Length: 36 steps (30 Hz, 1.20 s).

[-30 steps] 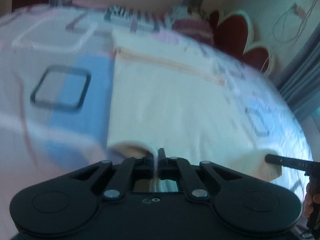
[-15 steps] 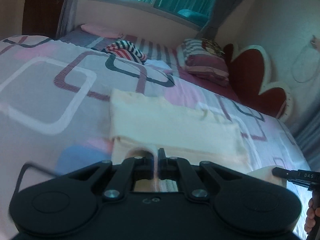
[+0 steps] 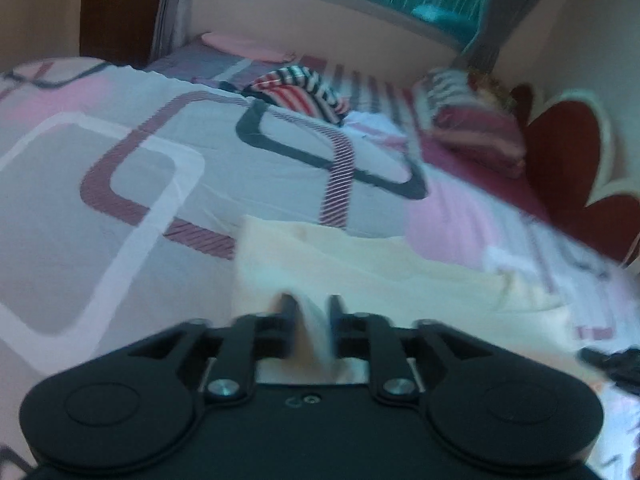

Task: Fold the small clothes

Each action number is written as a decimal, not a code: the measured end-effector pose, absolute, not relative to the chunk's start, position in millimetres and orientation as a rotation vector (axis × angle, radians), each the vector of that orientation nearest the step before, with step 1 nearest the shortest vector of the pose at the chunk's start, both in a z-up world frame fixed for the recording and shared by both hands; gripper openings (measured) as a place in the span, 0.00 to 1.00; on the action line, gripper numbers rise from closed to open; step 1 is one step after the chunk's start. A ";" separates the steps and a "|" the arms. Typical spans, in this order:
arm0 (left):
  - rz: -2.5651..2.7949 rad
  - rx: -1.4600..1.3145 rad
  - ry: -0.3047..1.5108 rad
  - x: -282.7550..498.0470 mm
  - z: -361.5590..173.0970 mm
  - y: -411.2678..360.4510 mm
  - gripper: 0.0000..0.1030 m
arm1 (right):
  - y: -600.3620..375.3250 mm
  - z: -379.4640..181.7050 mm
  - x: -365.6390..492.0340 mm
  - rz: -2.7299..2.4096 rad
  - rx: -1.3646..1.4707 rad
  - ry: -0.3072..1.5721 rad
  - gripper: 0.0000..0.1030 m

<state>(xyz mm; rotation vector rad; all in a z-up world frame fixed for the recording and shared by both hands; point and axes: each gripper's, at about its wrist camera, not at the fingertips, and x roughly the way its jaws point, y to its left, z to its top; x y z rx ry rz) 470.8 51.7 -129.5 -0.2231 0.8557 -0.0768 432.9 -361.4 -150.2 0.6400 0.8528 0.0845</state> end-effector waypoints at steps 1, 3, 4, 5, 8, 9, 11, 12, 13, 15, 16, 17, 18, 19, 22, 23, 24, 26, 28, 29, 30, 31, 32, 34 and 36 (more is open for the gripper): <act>-0.075 -0.213 0.851 474.3 -129.6 52.2 0.31 | -363.6 -150.8 434.0 0.088 0.650 0.846 0.16; -0.081 -0.216 0.837 479.1 -126.6 57.3 0.56 | -368.9 -146.5 434.9 0.078 0.642 0.809 0.41; -0.085 -0.215 0.825 479.6 -124.2 59.2 0.71 | -370.8 -142.8 434.2 0.065 0.627 0.786 0.58; -0.093 -0.209 0.808 479.3 -121.0 61.6 0.74 | -373.2 -139.0 433.3 0.056 0.606 0.756 0.59; -0.153 -0.205 0.787 477.6 -114.2 69.3 0.74 | -373.5 -131.6 431.5 0.073 0.528 0.729 0.59; -0.171 -0.205 0.782 476.9 -113.3 71.7 0.74 | -373.1 -131.7 431.0 0.088 0.513 0.731 0.59; -0.200 -0.214 0.768 473.7 -111.8 77.7 0.74 | -375.0 -132.9 428.7 0.099 0.510 0.720 0.59; -0.225 -0.226 0.763 471.2 -111.3 82.2 0.74 | -377.6 -133.2 427.0 0.104 0.522 0.707 0.59; -0.243 -0.219 0.764 469.6 -111.0 84.5 0.74 | -379.7 -133.5 427.0 0.109 0.538 0.691 0.59; -0.279 -0.152 0.769 465.2 -111.2 84.6 0.73 | -383.2 -131.5 422.5 0.132 0.561 0.663 0.59; -0.287 -0.118 0.770 462.9 -112.3 83.8 0.73 | -382.4 -130.0 423.0 0.142 0.555 0.663 0.59; -0.304 -0.077 0.772 458.7 -113.7 82.6 0.72 | -381.1 -129.4 422.3 0.147 0.537 0.669 0.59; -0.321 -0.045 0.774 454.9 -115.2 81.7 0.71 | -381.1 -129.1 421.6 0.149 0.519 0.675 0.59; -0.339 -0.009 0.777 450.5 -117.0 80.1 0.70 | -381.5 -130.1 419.6 0.148 0.504 0.679 0.59; -0.381 0.064 0.777 440.1 -122.9 75.1 0.68 | -387.6 -133.0 415.2 0.148 0.512 0.688 0.59; -0.402 0.068 0.779 438.0 -124.2 74.6 0.66 | -388.7 -132.9 413.2 0.145 0.504 0.689 0.59; -0.413 0.068 0.776 435.8 -124.8 73.2 0.66 | -389.5 -133.2 411.3 0.143 0.494 0.691 0.59; -0.420 0.084 0.776 434.8 -128.1 69.7 0.66 | -390.2 -133.9 406.1 0.147 0.486 0.698 0.59; -0.392 0.092 0.784 439.6 -133.1 67.9 0.66 | -386.5 -136.1 401.6 0.160 0.457 0.716 0.59; -0.378 0.086 0.787 443.8 -135.5 68.0 0.66 | -383.0 -137.5 401.4 0.166 0.434 0.725 0.59; -0.359 0.070 0.786 449.3 -136.5 67.4 0.66 | -379.2 -139.6 402.3 0.169 0.406 0.734 0.59; -0.332 0.054 0.780 456.5 -137.4 65.4 0.66 | -374.8 -142.3 402.8 0.163 0.376 0.739 0.59; -0.313 0.042 0.777 462.4 -137.9 63.8 0.65 | -371.5 -144.5 405.5 0.143 0.360 0.737 0.59; -0.283 0.016 0.778 474.5 -140.5 59.6 0.63 | -372.4 -146.1 412.8 0.104 0.390 0.722 0.59; -0.289 -0.006 0.781 481.1 -142.6 56.5 0.60 | -379.7 -144.2 418.8 0.073 0.450 0.694 0.59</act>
